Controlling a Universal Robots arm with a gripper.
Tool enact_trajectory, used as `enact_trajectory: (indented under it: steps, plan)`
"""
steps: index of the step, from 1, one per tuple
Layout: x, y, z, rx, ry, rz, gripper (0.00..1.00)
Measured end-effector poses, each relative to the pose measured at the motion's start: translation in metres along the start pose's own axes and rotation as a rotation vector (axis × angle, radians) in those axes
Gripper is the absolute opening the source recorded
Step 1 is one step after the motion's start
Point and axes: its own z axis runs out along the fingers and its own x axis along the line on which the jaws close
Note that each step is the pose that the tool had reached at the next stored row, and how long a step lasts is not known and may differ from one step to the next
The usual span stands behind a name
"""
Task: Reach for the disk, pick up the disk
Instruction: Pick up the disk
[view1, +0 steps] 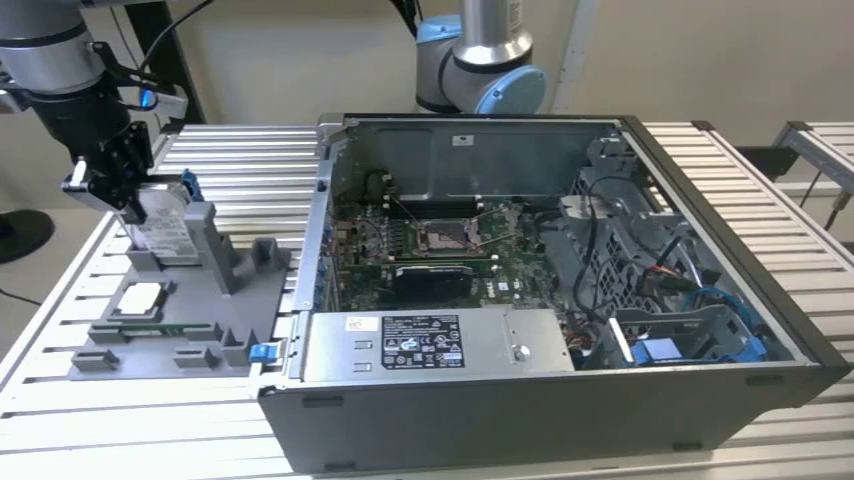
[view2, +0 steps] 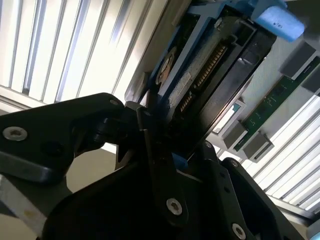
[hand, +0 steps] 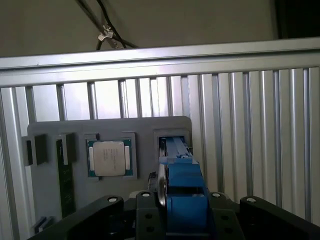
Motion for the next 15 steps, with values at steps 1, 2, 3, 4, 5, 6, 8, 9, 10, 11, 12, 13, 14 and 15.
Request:
enact_trajectory:
  steps: [1, 2, 3, 4, 5, 6, 8, 9, 10, 11, 12, 13, 14, 15]
  plan:
    - [0.0000, 0.0000, 0.0000, 0.0000, 0.0000, 0.000, 0.00]
    - [0.0000, 0.0000, 0.0000, 0.0000, -0.0001, 0.000, 0.00]
    - [0.0000, 0.0000, 0.0000, 0.0000, -0.0001, 0.000, 0.00]
    - [0.0000, 0.0000, 0.0000, 0.0000, -0.0002, 0.000, 0.00]
    - [0.0000, 0.0000, 0.0000, 0.0000, -0.0002, 0.000, 0.00]
    - [0.0000, 0.0000, 0.0000, -0.0001, -0.0003, 0.000, 0.00]
    - [0.0000, 0.0000, 0.0000, 0.0000, -0.0004, 0.000, 0.00]
    - [0.0000, 0.0000, 0.0000, 0.0000, -0.0004, 0.000, 0.00]
    - [0.0000, 0.0000, 0.0000, 0.0000, -0.0005, 0.000, 0.00]
    - [0.0000, 0.0000, 0.0000, 0.0000, -0.0006, 0.000, 0.00]
    - [0.0000, 0.0000, 0.0000, 0.0000, -0.0007, 0.000, 0.00]
    - [0.0000, 0.0000, 0.0000, 0.0000, -0.0007, 0.000, 0.00]
    - [0.0000, 0.0000, 0.0000, -0.0001, -0.0007, 0.000, 0.00]
    - [0.0000, 0.0000, 0.0000, -0.0001, -0.0008, 0.000, 0.00]
